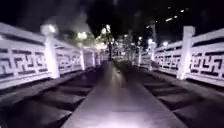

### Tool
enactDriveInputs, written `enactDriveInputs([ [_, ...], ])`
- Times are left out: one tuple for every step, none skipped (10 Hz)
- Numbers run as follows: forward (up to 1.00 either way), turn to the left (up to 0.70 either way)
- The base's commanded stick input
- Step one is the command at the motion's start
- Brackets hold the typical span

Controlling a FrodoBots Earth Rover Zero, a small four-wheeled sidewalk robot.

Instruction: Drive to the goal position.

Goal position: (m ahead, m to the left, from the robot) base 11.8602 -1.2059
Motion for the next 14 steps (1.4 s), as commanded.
enactDriveInputs([
  [0.45,0.00],
  [0.45,0.00],
  [0.45,0.00],
  [0.45,0.00],
  [0.45,0.00],
  [0.45,0.00],
  [0.45,0.00],
  [0.45,0.00],
  [0.45,0.00],
  [0.45,0.00],
  [0.45,0.00],
  [0.45,0.00],
  [0.45,0.00],
  [0.45,0.00],
])
